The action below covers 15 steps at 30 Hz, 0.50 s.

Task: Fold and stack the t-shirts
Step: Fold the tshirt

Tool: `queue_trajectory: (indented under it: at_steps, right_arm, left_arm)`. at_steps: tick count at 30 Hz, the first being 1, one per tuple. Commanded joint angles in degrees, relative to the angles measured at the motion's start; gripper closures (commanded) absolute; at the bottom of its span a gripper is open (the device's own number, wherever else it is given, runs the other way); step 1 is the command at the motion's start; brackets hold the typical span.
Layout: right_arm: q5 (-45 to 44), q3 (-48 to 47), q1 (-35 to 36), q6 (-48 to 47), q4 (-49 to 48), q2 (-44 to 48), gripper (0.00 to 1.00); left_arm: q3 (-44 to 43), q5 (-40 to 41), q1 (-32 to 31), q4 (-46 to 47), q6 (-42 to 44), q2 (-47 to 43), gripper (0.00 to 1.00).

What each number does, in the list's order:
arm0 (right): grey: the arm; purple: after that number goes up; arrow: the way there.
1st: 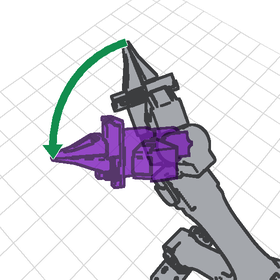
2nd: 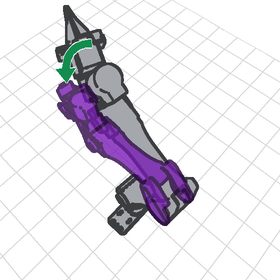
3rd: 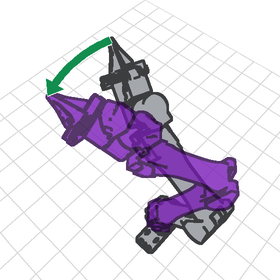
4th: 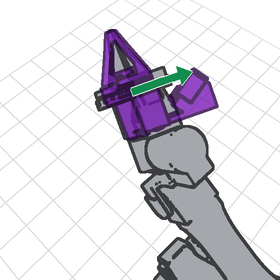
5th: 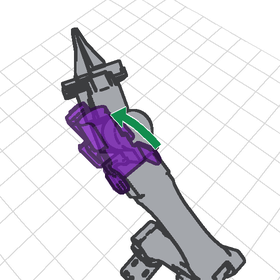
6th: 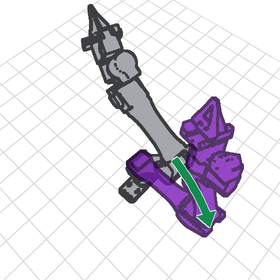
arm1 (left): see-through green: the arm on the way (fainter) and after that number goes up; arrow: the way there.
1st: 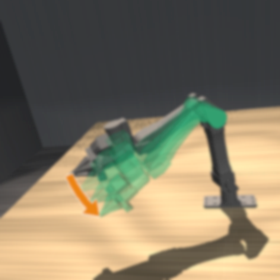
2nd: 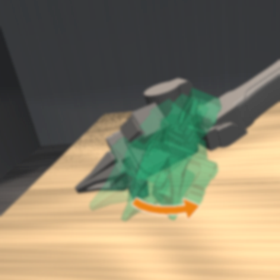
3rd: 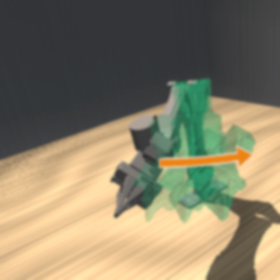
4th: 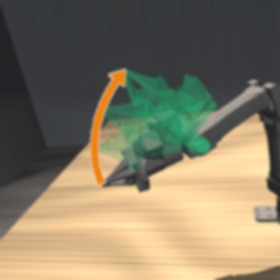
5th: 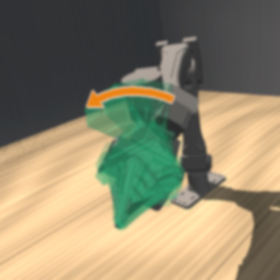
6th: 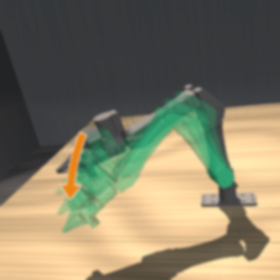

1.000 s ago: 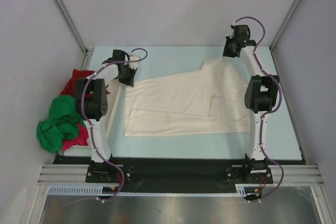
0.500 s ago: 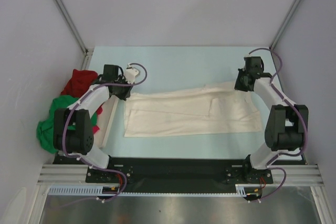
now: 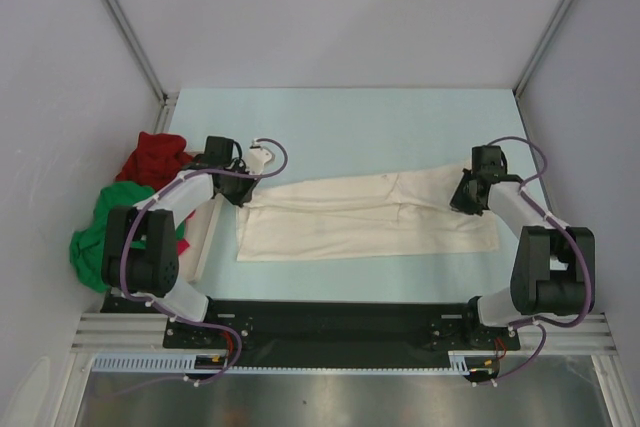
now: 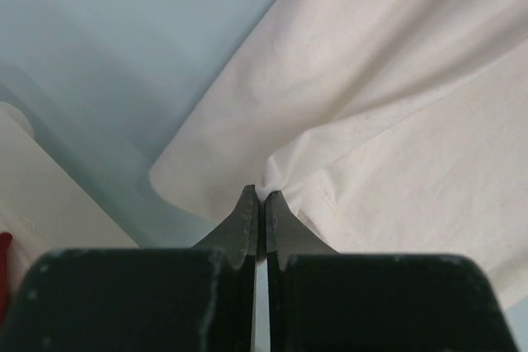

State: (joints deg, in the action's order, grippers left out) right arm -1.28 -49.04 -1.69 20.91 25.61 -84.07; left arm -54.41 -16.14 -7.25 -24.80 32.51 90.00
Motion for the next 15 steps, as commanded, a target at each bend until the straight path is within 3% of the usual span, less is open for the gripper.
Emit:
queue_trajectory:
  at_steps: [1, 7, 10, 11, 12, 14, 15]
  right_arm:
    - [-2.2, 0.4, -1.0, 2.5, -1.3, 3.5, 0.97]
    - [-1.8, 0.7, -2.3, 2.6, -1.4, 2.6, 0.95]
    - [-0.7, 1.9, -3.0, 3.3, -2.2, 2.2, 0.87]
    - [-0.5, 2.2, -3.3, 3.6, -2.1, 2.2, 0.81]
    - [-0.5, 2.5, -3.8, 3.9, -2.1, 2.4, 0.68]
    - [-0.4, 2.8, -4.7, 4.6, -1.0, 3.3, 0.57]
    - [-0.4, 2.9, -6.1, 5.9, -0.6, 5.2, 0.54]
  left_arm:
    - [-1.7, 1.4, -0.2, 1.5, 1.8, -2.3, 1.00]
    - [-1.6, 4.2, -0.2, 1.9, 3.5, -1.2, 1.00]
    - [-0.5, 5.9, -0.2, 2.7, 5.0, -0.5, 1.00]
    - [-0.5, 4.5, -0.2, 1.3, 6.1, -0.3, 0.93]
    - [-0.7, 3.6, -0.2, 0.4, 6.6, -0.3, 0.83]
    - [-1.1, 0.2, -0.2, -3.3, 8.3, -0.6, 0.52]
    - [-2.1, -1.2, -0.1, -4.7, 8.7, -1.7, 0.47]
